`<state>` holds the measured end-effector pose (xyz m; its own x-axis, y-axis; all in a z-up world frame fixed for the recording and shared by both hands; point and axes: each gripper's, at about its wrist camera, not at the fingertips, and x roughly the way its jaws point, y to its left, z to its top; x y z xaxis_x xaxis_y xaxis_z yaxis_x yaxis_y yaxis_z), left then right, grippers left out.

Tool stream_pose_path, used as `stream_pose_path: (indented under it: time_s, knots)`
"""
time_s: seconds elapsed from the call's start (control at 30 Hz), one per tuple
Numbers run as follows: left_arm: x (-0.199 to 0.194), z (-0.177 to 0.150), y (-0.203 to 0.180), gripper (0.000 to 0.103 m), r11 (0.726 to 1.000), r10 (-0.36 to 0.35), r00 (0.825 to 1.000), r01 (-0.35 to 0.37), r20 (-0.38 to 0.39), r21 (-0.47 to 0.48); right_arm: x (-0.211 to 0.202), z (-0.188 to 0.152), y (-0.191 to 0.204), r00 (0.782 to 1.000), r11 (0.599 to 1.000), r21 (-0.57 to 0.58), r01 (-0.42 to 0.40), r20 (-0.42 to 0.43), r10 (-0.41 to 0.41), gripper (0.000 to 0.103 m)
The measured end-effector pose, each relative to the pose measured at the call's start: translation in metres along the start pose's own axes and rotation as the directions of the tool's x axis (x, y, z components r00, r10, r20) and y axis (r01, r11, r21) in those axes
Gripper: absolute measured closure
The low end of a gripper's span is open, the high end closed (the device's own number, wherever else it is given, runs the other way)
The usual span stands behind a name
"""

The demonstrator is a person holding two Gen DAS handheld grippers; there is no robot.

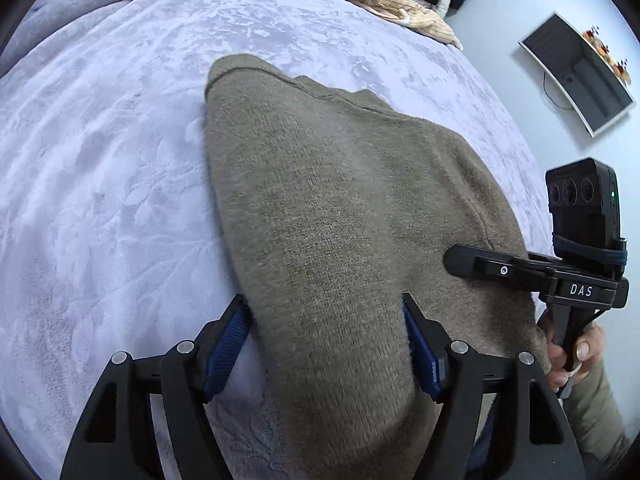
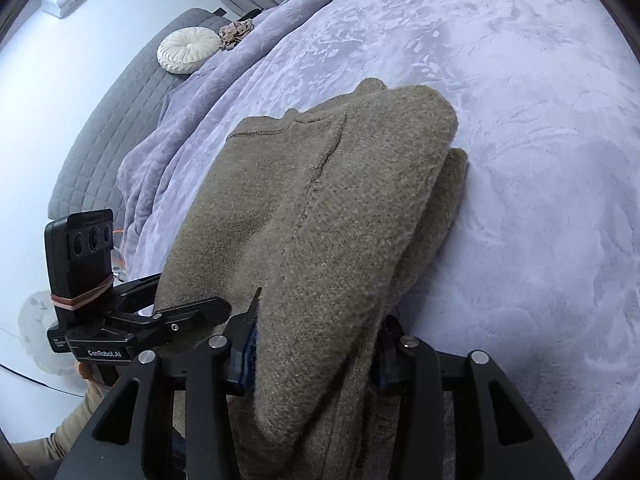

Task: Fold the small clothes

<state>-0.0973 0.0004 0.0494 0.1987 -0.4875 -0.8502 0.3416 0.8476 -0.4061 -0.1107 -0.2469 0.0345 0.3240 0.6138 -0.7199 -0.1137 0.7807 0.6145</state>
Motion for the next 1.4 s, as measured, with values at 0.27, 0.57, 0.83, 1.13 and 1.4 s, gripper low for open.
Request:
stream_pose_path:
  time_s: [0.27, 0.57, 0.83, 1.13, 1.4]
  knots:
    - [-0.076, 0.005, -0.040, 0.029, 0.995, 0.027, 0.988, -0.042, 0.155, 0.093, -0.068, -0.008, 0.055, 0.983, 0.966, -0.210, 0.148, 0.141, -0.120, 0.048]
    - [-0.007, 0.005, -0.068, 0.029, 0.962, 0.118, 0.993, -0.120, 0.024, 0.247, -0.038, -0.031, 0.075, 0.992, 0.914, -0.388, 0.120, 0.006, -0.128, 0.047]
    - [-0.002, -0.006, -0.077, 0.029, 0.936, 0.164, 0.985, -0.170, 0.045, 0.309, -0.031, -0.036, 0.041, 0.990, 0.916, -0.381, 0.122, -0.022, -0.141, 0.047]
    - [0.004, 0.008, -0.082, 0.029, 0.928, 0.237, 0.971, -0.233, 0.023, 0.290, -0.034, 0.028, 0.054, 0.989, 0.907, -0.397, 0.138, 0.010, -0.147, 0.046]
    - [0.013, 0.003, -0.081, 0.029, 0.923, 0.268, 0.962, -0.270, 0.044, 0.275, 0.029, 0.045, 0.036, 0.963, 0.897, -0.398, 0.191, -0.100, -0.250, 0.040]
